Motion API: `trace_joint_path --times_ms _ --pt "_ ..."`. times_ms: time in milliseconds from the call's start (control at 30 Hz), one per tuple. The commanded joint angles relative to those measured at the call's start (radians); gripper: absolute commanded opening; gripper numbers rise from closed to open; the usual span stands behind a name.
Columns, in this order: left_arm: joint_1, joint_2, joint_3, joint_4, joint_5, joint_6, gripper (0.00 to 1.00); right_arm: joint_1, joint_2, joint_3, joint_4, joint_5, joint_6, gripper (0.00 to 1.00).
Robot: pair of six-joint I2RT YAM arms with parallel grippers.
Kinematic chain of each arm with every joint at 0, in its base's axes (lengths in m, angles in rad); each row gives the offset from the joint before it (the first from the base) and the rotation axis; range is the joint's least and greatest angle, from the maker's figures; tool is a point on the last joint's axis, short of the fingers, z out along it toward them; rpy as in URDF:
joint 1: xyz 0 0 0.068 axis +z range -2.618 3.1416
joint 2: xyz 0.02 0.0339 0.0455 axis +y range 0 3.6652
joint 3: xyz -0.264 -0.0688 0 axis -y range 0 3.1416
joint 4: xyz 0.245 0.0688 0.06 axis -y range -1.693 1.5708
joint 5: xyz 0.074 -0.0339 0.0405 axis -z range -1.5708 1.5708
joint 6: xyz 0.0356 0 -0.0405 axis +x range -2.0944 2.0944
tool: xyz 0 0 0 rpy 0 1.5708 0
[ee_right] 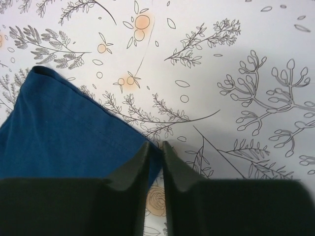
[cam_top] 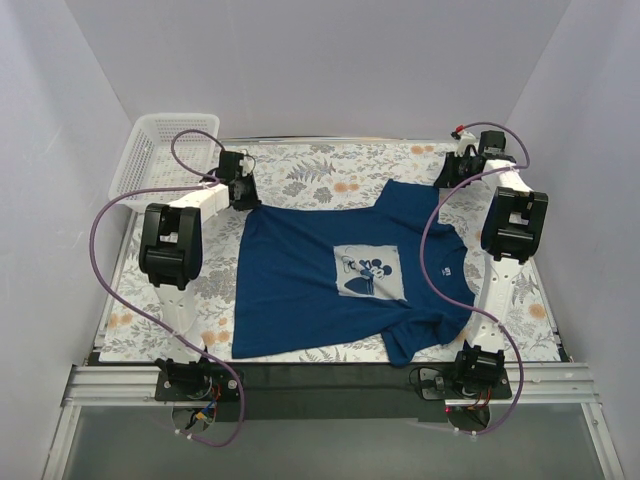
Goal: Fold and stack the t-shirts
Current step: Flatten the tshirt out
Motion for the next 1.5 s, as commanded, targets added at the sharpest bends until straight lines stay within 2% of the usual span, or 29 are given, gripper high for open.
trace_joint_path --times_ms 0,100,300,400,567,900,1133,1467 --pt "0.014 0.027 0.062 0.018 0.002 0.005 0.00 0.009 -0.004 -0.024 -0.037 0.038 -0.010 0.13" --pt "0.019 0.055 0.088 0.021 -0.004 0.002 0.00 0.009 0.011 0.023 -0.037 0.024 0.004 0.01" --pt "0.042 0.151 0.200 0.020 -0.023 -0.004 0.00 0.009 0.087 0.254 -0.011 -0.005 0.070 0.01" --pt "0.050 0.204 0.284 0.015 -0.029 -0.007 0.00 0.010 0.112 0.325 0.056 -0.019 0.117 0.01" --pt "0.054 0.283 0.430 0.004 -0.035 -0.013 0.00 0.016 0.083 0.298 0.173 -0.022 0.153 0.01" --pt "0.063 0.355 0.533 0.011 -0.006 -0.025 0.00 0.013 0.009 0.304 0.296 -0.070 0.192 0.01" --pt "0.071 0.360 0.550 0.012 0.023 -0.021 0.00 0.012 -0.080 0.277 0.437 -0.134 0.327 0.01" --pt "0.079 0.336 0.531 0.034 0.071 -0.008 0.00 0.012 -0.089 0.249 0.440 -0.147 0.349 0.01"
